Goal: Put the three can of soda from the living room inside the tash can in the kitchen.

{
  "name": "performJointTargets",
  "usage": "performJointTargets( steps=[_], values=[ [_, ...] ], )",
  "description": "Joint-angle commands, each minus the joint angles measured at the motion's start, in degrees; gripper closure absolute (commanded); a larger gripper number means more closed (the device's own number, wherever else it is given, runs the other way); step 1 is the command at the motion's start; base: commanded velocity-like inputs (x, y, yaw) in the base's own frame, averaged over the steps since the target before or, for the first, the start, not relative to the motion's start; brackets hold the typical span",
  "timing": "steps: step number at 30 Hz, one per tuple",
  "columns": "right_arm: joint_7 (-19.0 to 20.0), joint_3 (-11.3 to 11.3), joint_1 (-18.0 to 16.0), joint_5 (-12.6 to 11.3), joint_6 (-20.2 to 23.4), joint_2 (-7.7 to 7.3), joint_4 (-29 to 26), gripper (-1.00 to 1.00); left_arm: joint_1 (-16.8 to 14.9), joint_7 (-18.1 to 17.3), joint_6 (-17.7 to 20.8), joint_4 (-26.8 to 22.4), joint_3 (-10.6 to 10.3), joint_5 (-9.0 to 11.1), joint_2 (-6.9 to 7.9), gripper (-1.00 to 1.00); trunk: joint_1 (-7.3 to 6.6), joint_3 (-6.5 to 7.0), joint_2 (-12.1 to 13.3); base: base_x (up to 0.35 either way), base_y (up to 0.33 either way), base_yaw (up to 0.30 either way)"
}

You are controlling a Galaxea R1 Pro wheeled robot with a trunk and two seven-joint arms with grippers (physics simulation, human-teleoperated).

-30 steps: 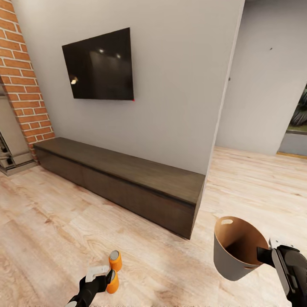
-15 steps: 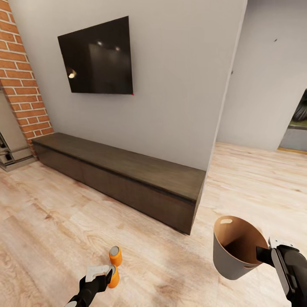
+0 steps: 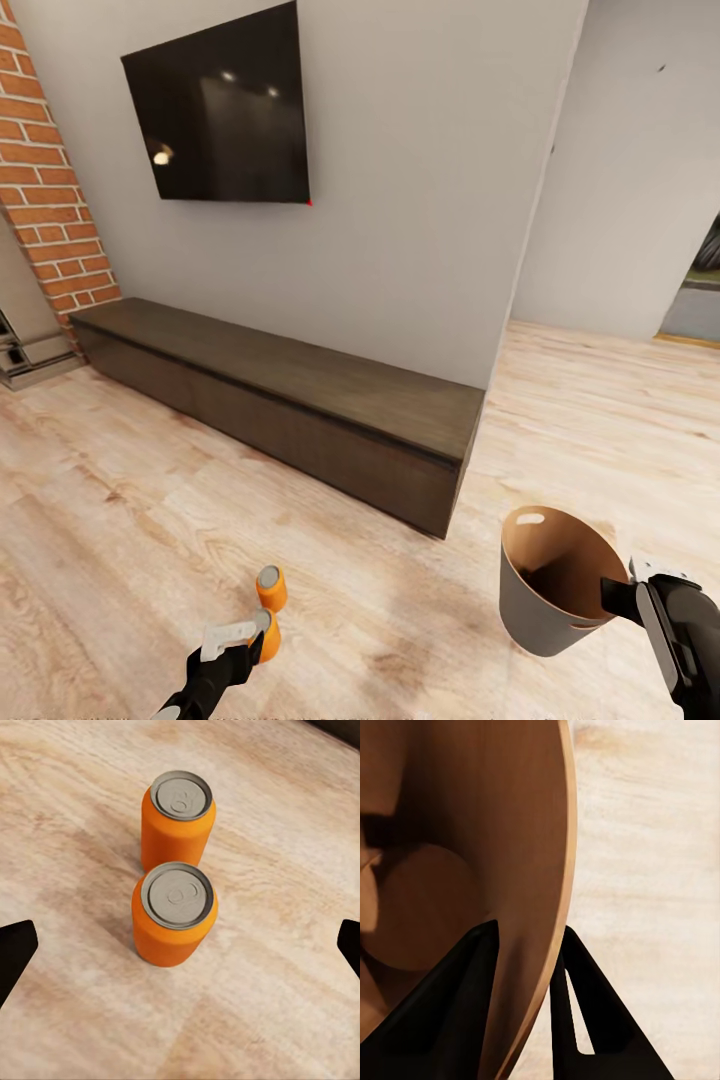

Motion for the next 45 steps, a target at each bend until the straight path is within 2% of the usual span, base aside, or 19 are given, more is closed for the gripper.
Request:
performJointTargets(
  steps=[1, 20, 45],
  values=[
    [0.12, -0.01, -0.03, -0.44, -0.03, 0.0, -0.03, 1.0, 0.0, 0.0, 0.0, 0.0, 0.0, 0.0, 0.0, -1.0, -0.01, -0.03, -0.01, 0.0, 0.0, 0.0],
    [0.12, 0.02, -0.03, -0.44, -0.03, 0.09, -1.69, 1.0, 0.0, 0.0, 0.0, -0.02, -0.01, 0.0, 0.0, -1.0, -0.01, -0.18, -0.01, 0.091, 0.0, 0.0],
    [0.12, 0.02, -0.03, -0.44, -0.03, 0.09, -1.7, 1.0, 0.0, 0.0, 0.0, 0.0, -0.01, 0.0, 0.0, -1.0, -0.01, -2.31, -0.01, 0.002, 0.0, 0.0]
  ],
)
